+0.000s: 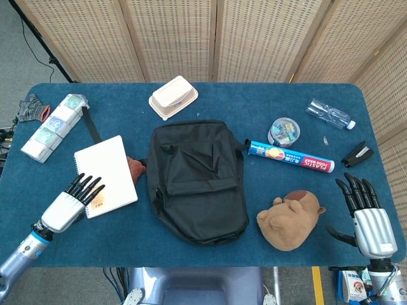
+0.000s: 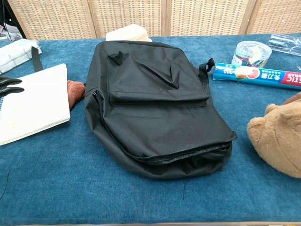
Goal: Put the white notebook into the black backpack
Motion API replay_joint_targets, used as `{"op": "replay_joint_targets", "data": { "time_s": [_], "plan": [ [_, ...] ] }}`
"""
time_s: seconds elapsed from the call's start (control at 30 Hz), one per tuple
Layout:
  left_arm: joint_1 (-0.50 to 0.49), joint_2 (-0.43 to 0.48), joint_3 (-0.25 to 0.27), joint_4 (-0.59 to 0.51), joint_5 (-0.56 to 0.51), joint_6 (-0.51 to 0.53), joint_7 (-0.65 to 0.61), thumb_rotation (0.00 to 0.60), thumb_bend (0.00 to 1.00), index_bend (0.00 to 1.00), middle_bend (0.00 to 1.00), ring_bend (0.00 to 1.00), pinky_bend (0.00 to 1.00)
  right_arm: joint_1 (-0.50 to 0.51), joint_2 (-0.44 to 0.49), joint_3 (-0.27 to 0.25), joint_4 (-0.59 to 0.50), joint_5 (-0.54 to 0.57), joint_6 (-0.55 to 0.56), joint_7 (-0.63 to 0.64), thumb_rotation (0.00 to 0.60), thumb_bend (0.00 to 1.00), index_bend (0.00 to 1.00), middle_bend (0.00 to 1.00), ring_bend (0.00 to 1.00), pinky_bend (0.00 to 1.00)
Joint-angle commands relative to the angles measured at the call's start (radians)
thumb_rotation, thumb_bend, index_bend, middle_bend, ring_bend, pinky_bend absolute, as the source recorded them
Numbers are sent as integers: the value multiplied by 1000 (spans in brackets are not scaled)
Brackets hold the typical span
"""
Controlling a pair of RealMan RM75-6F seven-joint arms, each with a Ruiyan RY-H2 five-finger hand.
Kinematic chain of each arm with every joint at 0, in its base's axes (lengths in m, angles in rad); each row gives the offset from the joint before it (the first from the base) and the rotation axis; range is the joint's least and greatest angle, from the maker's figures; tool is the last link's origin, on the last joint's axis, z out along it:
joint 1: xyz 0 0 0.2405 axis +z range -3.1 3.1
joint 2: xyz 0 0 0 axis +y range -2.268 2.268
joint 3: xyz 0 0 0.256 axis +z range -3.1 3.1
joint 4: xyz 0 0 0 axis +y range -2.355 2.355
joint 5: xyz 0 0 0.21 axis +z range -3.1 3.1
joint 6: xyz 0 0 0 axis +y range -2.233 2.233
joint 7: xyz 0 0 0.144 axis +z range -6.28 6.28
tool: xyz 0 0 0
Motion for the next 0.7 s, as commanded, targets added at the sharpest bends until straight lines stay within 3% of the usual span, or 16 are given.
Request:
{"op": "replay_joint_targets", "data": {
  "time_s": [0.03, 0.7],
  "plan": [
    [-9, -16, 10, 17, 3, -1, 2, 600, 41, 0, 0, 0, 0, -1, 2, 0, -2, 0, 0, 5, 600, 0, 0, 0, 0, 0],
    [-32, -43, 42, 60, -10, -66, 30, 600, 41, 0, 0, 0, 0, -5, 14, -2, -11, -9, 6, 25, 600, 0, 0, 0, 0, 0]
  ]
}}
